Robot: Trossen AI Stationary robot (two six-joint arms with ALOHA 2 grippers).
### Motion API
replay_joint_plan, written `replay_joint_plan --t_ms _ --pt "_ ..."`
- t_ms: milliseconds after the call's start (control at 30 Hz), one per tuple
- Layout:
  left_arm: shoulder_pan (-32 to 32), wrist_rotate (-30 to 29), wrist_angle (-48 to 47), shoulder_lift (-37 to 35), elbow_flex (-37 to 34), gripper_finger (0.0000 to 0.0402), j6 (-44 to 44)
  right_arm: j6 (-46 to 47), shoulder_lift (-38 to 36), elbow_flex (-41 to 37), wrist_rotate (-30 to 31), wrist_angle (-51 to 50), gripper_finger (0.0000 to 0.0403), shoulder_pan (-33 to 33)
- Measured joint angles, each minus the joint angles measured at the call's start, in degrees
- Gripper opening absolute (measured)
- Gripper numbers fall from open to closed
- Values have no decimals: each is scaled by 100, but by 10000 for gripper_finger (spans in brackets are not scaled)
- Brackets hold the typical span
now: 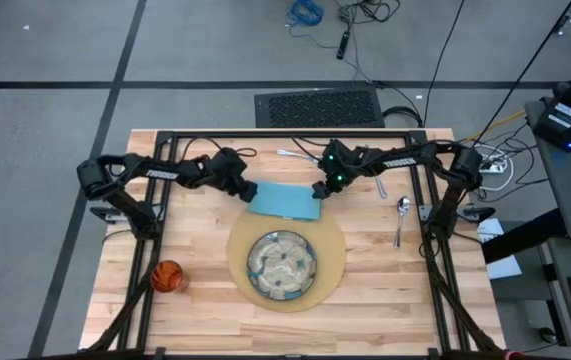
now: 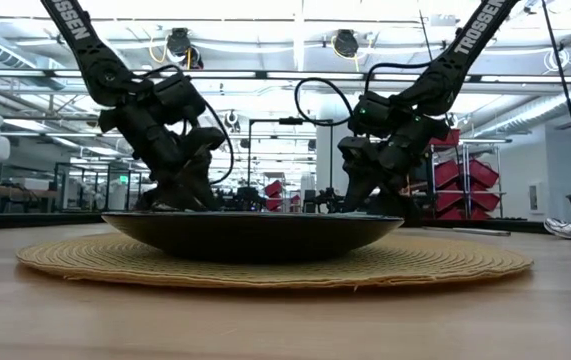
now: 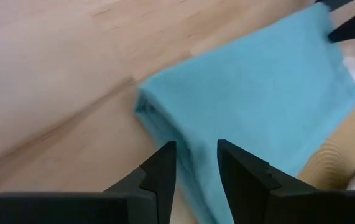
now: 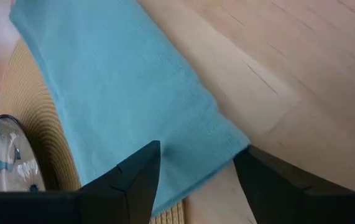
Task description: Set table place
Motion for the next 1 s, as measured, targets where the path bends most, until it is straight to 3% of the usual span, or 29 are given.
replay_joint_plan --t_ms 400,567,767,1000 --pt "-15 44 289 487 9 97 25 -179 13 -2 31 111 107 0" --pt "-15 22 304 499 3 16 414 -380 13 -2 22 106 15 0" --pt "-46 99 563 431 -11 1 434 -389 -18 -7 19 164 3 0" --pt "-198 151 391 -365 -11 0 441 -456 -336 432 13 -28 1 168"
